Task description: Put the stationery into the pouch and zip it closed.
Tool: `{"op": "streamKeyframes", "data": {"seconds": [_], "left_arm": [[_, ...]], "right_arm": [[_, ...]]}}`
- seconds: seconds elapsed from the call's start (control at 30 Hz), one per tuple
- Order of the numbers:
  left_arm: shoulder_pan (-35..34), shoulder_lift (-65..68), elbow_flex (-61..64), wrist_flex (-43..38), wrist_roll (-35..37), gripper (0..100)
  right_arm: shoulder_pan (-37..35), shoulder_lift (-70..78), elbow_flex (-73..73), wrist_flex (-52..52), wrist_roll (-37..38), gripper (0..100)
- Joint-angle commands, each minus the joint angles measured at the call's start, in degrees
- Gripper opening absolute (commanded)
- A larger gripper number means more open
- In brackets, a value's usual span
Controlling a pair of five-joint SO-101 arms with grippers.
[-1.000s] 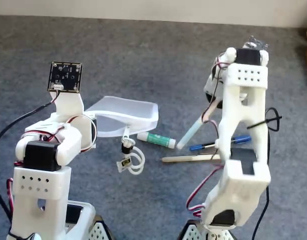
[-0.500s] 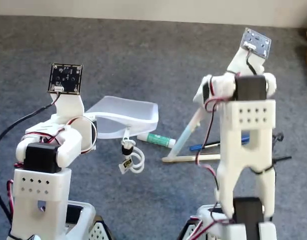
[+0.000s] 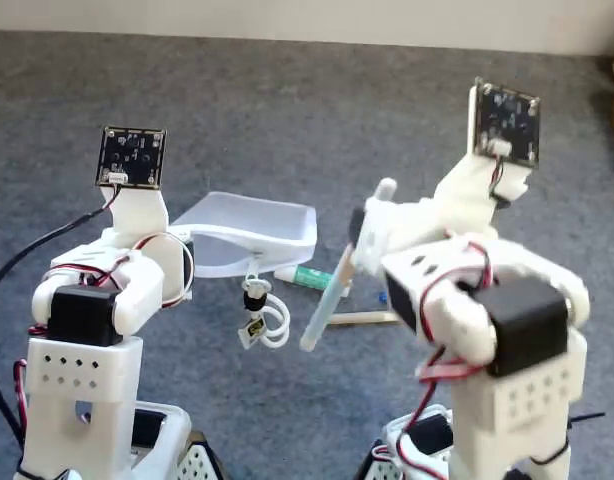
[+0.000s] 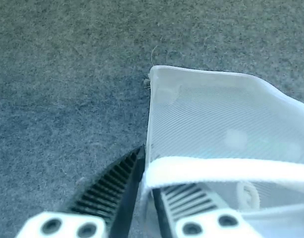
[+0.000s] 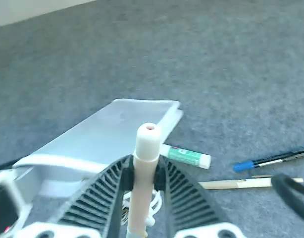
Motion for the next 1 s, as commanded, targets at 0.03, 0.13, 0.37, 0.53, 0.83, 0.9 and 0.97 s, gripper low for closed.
{"op": "streamKeyframes", "data": {"seconds": [0.03,0.13,0.37,0.53,0.83,0.9,0.97], "left_arm": [[-0.84,0.84,-0.13,-1.67,0.79,2],[-0.84,0.84,-0.13,-1.67,0.79,2],[-0.84,0.84,-0.13,-1.67,0.79,2],[-0.84,0.84,-0.13,-1.67,0.79,2],[-0.84,0.84,-0.13,-1.67,0.79,2],[-0.84,0.84,-0.13,-1.67,0.79,2],[-0.84,0.84,-0.13,-1.67,0.7,2]], "right_arm": [[-4.53,-2.77,-0.22,-4.26,0.7,0.4],[-6.46,-2.77,-0.22,-6.9,0.7,0.4],[-10.95,-2.86,-0.22,-12.7,0.7,0.4],[-12.62,-2.86,-0.22,-16.84,0.7,0.4],[-14.73,-2.68,-0.22,-22.81,0.7,0.4],[-14.73,-2.51,-0.22,-23.87,0.7,0.4],[-14.73,-2.33,-0.13,-24.57,0.79,0.4]]}}
